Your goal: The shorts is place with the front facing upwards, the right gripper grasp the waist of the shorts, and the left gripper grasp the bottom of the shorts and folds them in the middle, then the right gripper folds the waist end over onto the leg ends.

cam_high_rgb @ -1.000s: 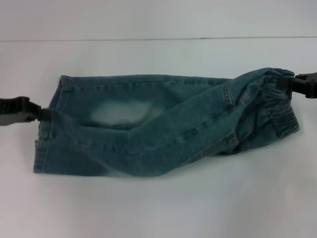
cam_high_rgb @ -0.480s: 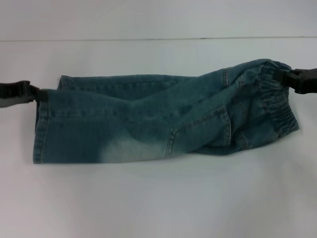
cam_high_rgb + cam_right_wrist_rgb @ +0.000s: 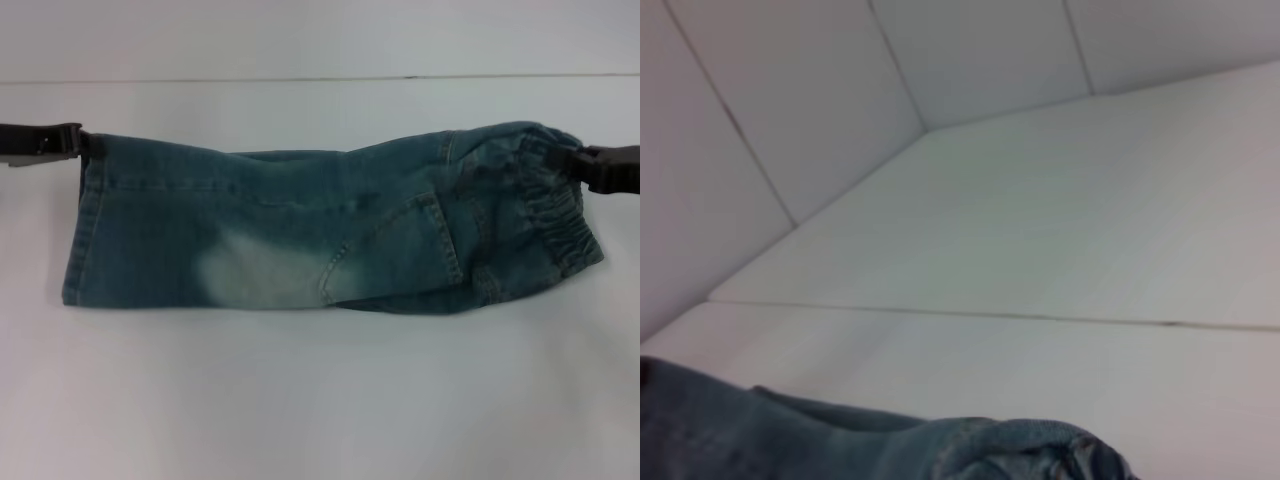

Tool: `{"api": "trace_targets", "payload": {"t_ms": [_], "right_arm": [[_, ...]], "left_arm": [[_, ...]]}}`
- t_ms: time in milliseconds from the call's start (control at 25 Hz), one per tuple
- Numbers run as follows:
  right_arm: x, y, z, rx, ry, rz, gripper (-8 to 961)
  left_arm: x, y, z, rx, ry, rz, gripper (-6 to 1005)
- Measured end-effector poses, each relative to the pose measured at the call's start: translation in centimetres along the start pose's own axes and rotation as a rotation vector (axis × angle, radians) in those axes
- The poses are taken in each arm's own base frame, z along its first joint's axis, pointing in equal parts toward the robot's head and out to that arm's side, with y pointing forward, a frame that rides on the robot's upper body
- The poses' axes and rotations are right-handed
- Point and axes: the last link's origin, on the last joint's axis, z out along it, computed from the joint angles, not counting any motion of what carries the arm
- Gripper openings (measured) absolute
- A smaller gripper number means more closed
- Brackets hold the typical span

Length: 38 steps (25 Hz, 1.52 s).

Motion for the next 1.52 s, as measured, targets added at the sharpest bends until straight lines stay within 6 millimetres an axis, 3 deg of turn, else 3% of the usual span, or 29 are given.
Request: {"api": "trace_targets", "payload": {"t_ms": [400, 640, 1160, 1360, 1520], "right_arm": [[0.0, -1.2, -1.8, 0.052, 0.023, 0.024, 47], [-0.7, -2.6, -1.5, 0.139, 0.053, -0.006, 48], [-0.9, -2.2, 0.8, 0.167, 0.1, -0.027, 49], [-0.8, -2.5, 0.8, 0.191, 0.095, -0.022, 224], [-0.6, -2.6, 0.4, 0.2, 0.096, -0.013, 379]], "left_arm": [[1.3, 1.2, 1.5, 0.047, 0.017, 0.085, 0], [1.7, 2.2, 2.4, 0.065, 0.004, 0.148, 0], [1.5, 2.6, 3.0, 0.08, 0.011, 0.166, 1], [1.1, 2.4, 3.1, 0.1, 0.032, 0.171, 205], [0.9, 2.1, 2.9, 0.099, 0.048, 0.17, 277]]}}
